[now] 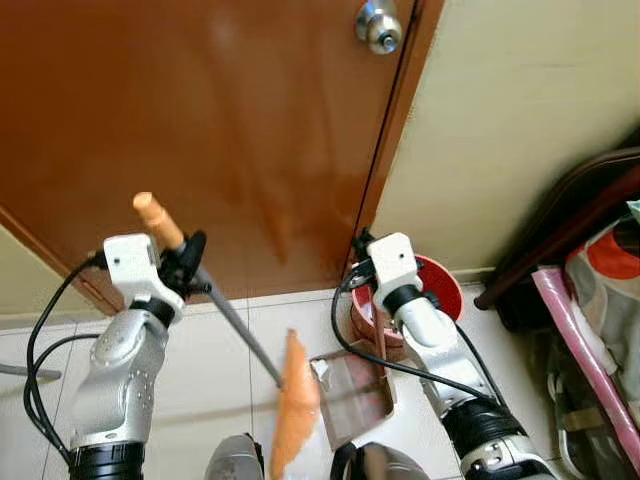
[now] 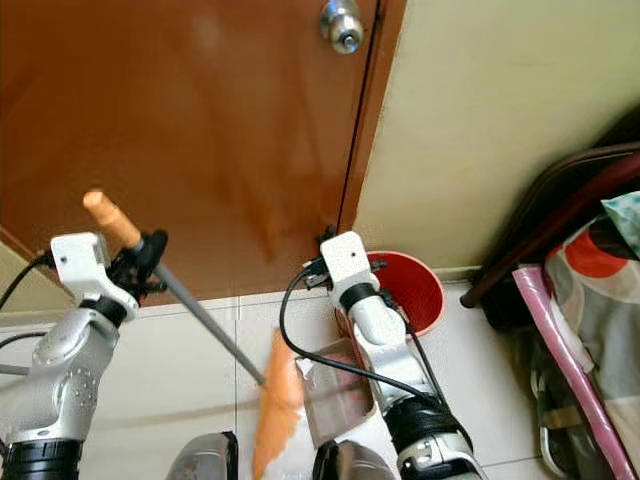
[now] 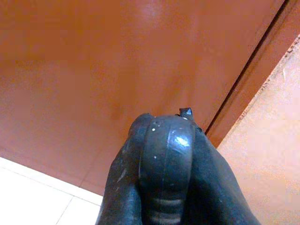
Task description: Sweep floor
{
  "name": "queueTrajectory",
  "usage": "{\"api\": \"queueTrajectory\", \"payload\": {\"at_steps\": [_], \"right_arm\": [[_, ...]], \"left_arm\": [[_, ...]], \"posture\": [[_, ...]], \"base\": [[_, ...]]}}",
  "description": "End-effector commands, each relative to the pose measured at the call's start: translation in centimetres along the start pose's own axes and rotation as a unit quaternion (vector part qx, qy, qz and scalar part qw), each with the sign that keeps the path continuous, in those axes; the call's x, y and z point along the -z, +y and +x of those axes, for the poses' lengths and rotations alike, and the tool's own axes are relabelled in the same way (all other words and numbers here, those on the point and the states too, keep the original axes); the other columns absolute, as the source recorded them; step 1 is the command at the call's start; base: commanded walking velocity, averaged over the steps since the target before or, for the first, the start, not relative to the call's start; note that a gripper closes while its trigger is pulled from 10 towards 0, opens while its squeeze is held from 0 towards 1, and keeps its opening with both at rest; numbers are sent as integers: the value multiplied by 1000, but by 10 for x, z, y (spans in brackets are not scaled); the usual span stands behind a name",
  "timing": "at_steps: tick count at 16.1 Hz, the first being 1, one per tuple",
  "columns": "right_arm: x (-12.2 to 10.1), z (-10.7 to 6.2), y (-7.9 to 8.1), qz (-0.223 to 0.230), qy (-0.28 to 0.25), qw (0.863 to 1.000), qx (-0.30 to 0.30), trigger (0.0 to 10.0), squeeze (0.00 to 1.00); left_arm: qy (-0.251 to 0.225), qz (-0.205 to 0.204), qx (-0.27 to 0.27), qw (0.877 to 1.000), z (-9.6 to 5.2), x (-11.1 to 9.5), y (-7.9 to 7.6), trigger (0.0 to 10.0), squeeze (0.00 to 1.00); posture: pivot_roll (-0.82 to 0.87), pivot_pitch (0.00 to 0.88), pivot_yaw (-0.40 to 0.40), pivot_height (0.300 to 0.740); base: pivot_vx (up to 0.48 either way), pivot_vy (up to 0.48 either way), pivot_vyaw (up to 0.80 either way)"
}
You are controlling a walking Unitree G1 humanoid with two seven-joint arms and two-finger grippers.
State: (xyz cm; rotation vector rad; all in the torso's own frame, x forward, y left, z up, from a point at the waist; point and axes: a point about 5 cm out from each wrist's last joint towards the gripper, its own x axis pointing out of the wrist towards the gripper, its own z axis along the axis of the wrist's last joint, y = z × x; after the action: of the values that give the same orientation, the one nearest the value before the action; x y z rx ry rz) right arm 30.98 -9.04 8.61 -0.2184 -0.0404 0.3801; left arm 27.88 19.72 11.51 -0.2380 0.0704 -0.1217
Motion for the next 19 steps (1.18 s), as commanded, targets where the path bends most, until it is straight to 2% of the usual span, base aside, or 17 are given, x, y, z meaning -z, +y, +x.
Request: {"api": "queueTrajectory", "payload": {"at_steps": [1,4,5,6,11,13,15,17,19], "right_arm": [[0,1,-1,-5,-2,1000,1,10000,0],[2,0,-1,-3,3,1000,4,10000,0],[3,1,0,-4,5,1000,3,10000,0],[4,1,0,-3,6,1000,3,10000,0],[5,2,1,-1,12,1000,2,10000,0],[6,2,0,0,13,1000,3,10000,0],[6,2,0,0,14,1000,3,10000,0],[6,2,0,-2,15,1000,3,10000,0],[7,2,-1,-3,20,1000,4,10000,0]], "left_arm": [[0,-38,8,999,0,2,-5,10000,0],[6,-103,-47,994,-3,6,18,10000,0],[-1,-148,-80,986,-5,6,30,10000,0],[-10,-175,-96,980,-5,3,35,10000,0],[-16,-213,-110,971,-4,2,40,10000,0],[-7,-202,-113,973,-5,4,43,10000,0],[2,-132,-110,985,-9,4,52,10000,0],[7,-29,-102,994,-13,-1,62,10000,0],[15,14,-92,996,-16,-1,66,10000,0]], "posture": [[78,104,-57,740],[79,108,-54,740],[79,108,-54,740],[83,110,-55,740],[83,110,-55,740],[83,110,-55,740],[83,110,-55,740],[80,116,-58,740],[81,116,-60,740]], "base": [[0,0,0],[0,0,0],[0,0,0],[0,0,0],[0,0,0],[0,0,0],[0,0,0],[0,0,0],[0,0,0]]}}
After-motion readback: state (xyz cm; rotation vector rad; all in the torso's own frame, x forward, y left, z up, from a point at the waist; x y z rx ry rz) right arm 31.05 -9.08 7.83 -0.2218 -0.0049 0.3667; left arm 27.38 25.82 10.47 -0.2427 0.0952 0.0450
